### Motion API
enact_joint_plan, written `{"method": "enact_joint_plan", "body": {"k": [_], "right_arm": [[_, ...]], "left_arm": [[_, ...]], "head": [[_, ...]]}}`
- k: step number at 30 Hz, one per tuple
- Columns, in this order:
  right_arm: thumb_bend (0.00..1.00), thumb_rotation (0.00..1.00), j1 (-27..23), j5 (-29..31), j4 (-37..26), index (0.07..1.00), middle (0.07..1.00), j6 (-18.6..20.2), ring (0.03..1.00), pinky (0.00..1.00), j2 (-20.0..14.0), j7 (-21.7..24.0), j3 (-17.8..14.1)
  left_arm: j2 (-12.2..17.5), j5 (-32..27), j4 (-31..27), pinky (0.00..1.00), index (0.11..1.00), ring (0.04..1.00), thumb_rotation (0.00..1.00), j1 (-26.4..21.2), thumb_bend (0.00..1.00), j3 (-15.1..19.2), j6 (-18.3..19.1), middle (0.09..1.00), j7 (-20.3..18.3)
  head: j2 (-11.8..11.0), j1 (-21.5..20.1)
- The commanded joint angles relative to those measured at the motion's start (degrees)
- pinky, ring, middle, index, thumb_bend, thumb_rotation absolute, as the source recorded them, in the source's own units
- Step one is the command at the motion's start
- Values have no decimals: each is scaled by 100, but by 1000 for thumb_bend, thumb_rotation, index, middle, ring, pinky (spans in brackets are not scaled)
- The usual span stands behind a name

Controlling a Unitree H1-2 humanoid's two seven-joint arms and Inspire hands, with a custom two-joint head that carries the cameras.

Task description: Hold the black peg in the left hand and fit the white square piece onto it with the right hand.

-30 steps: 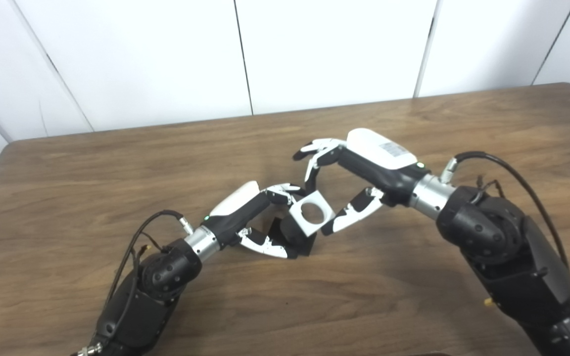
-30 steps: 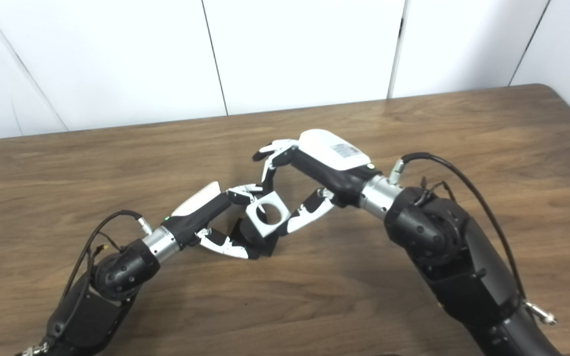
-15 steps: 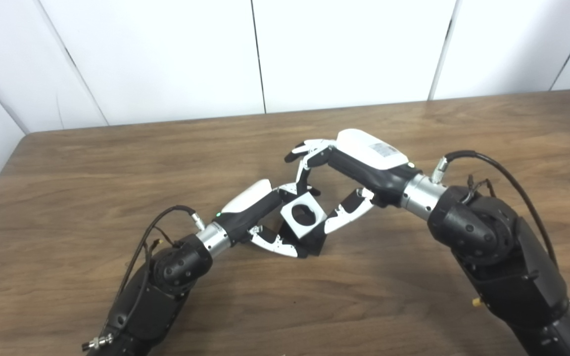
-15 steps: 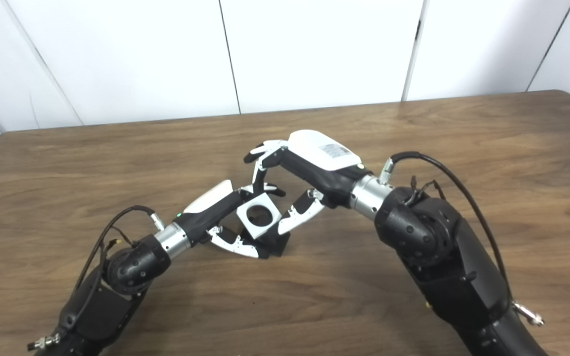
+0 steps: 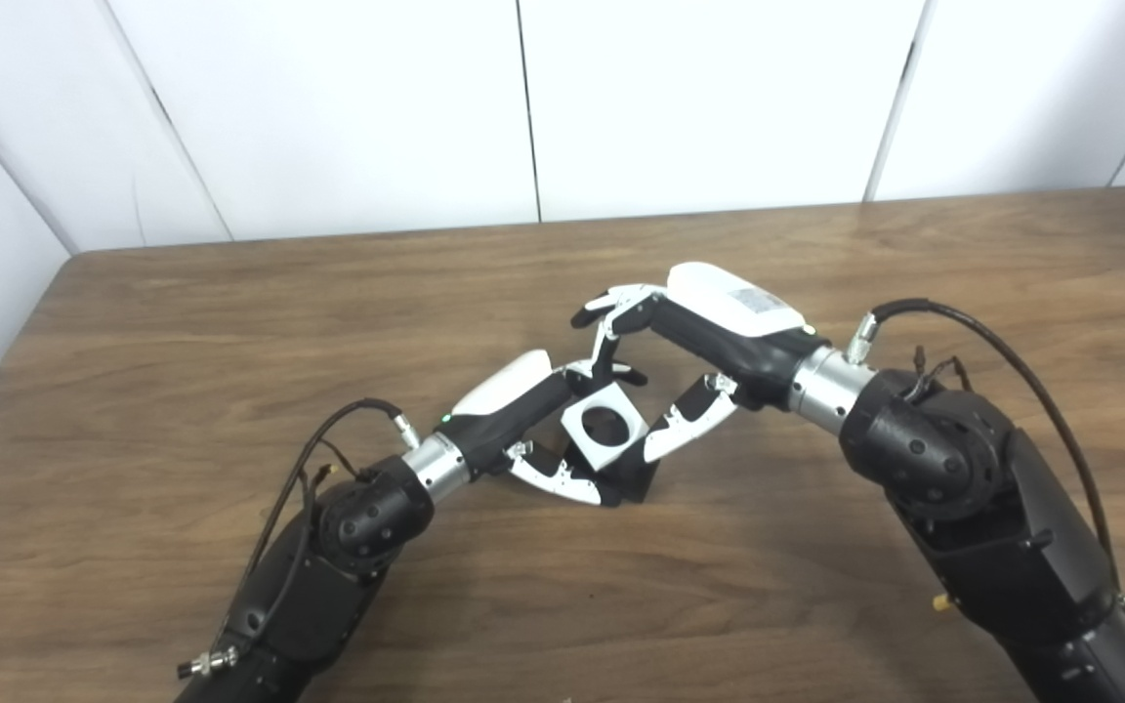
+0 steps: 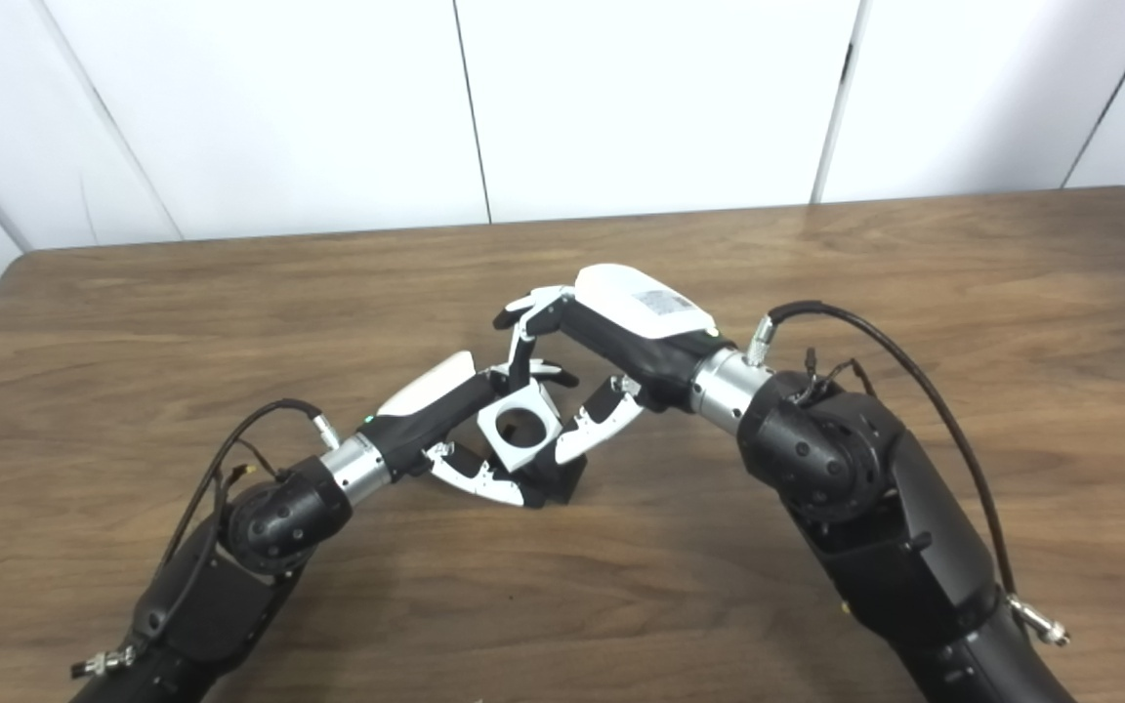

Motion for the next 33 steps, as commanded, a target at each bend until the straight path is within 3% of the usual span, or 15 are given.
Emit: {"method": "enact_joint_plan", "body": {"k": [1, 33], "right_arm": [[519, 142, -297, -8, -3, 480, 830, -221, 885, 841, -27, -93, -27], [519, 142, -225, -12, 344, 481, 835, -328, 887, 850, -166, -106, 45]], "left_arm": [[9, 227, 133, 818, 491, 926, 79, 174, 519, -198, 439, 869, -334], [-51, 259, 50, 811, 491, 920, 76, 193, 521, -213, 538, 868, -303]], "head": [[14, 6], [44, 21]]}}
